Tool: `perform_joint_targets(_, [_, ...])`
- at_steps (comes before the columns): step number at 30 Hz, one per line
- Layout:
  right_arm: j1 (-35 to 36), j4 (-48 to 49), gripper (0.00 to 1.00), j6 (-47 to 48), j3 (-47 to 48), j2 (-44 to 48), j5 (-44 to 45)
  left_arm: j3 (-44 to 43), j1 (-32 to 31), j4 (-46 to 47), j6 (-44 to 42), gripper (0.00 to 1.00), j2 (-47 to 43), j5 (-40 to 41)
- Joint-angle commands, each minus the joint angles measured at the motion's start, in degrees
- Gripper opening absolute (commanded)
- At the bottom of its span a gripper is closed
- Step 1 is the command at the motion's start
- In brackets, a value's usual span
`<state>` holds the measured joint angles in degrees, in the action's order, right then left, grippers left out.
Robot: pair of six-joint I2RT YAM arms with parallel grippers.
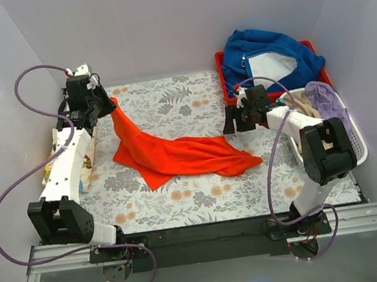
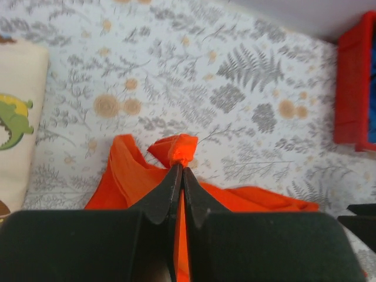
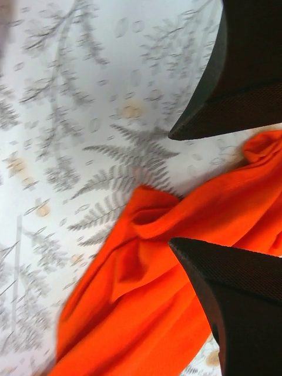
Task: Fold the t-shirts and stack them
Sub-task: Flatten the tshirt out
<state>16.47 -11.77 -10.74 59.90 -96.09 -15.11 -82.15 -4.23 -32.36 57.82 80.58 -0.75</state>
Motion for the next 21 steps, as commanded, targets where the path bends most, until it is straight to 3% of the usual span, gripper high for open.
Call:
perform_joint_targets(1, [-0.47,4.91,0.73,-1.12,6.09,-3.91,-9.01,2.34,0.36,-1.13,-0.34,0.00,0.98,3.73])
perform_joint_targets(9, [-0.03,4.83,0.73,-2.27,12.61,-14.21,-15.91,6.73,0.45,-2.01,2.29,0.00,2.66,4.80])
perform_joint_targets(21, [1.64,4.74,0.73,3.18,6.11,-10.43,-20.30,9.64,0.45,-2.27,2.65,0.00,1.07,4.97])
